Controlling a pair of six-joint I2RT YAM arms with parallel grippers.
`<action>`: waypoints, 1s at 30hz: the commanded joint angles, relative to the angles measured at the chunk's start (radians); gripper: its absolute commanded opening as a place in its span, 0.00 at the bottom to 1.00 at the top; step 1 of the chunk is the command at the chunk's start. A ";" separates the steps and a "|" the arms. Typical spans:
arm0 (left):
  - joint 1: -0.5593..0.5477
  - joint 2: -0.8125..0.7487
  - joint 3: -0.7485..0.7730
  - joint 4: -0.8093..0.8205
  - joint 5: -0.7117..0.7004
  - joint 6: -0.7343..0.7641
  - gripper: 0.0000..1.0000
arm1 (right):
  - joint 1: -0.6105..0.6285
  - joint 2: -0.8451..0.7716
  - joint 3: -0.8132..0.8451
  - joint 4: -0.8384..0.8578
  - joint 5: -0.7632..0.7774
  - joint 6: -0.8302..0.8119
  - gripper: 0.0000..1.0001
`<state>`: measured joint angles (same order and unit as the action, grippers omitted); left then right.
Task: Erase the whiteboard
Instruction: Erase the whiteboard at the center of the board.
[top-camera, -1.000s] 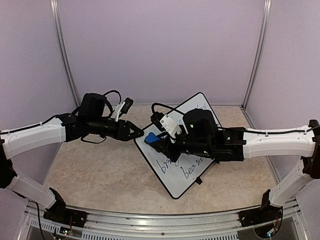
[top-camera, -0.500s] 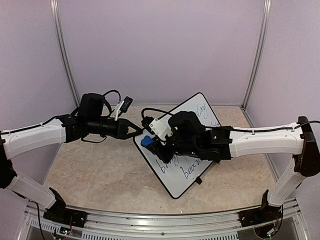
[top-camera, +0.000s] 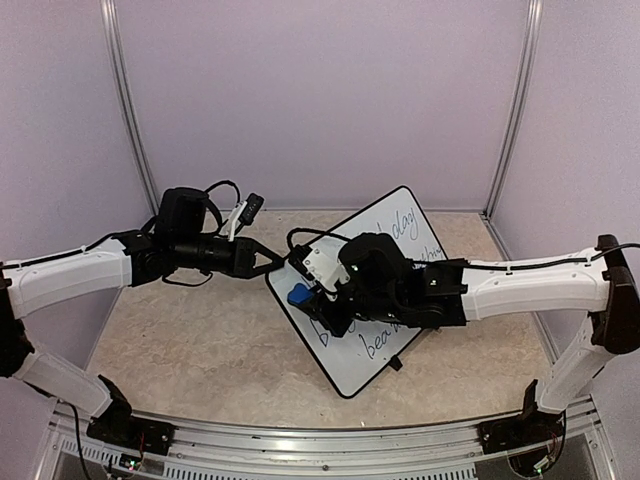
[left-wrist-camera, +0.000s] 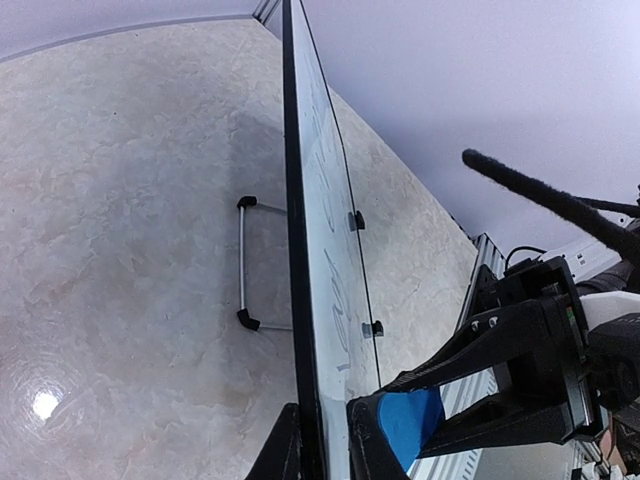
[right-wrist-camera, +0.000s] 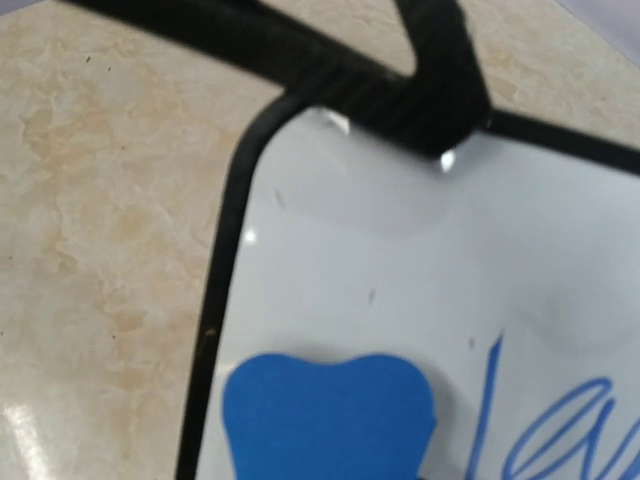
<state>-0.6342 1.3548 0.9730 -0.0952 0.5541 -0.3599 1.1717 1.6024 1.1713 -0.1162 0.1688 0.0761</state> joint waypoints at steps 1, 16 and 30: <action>0.002 -0.022 -0.010 0.045 0.047 -0.008 0.15 | 0.006 -0.010 -0.026 -0.042 0.018 0.026 0.25; -0.004 -0.014 -0.030 0.077 0.061 -0.030 0.05 | 0.006 0.080 0.108 -0.010 0.161 -0.053 0.25; -0.001 -0.022 -0.031 0.088 0.066 -0.036 0.01 | 0.007 -0.065 -0.148 -0.049 0.138 0.091 0.25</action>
<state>-0.6273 1.3548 0.9539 -0.0521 0.5579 -0.4084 1.1782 1.5574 1.0893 -0.1085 0.2932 0.1112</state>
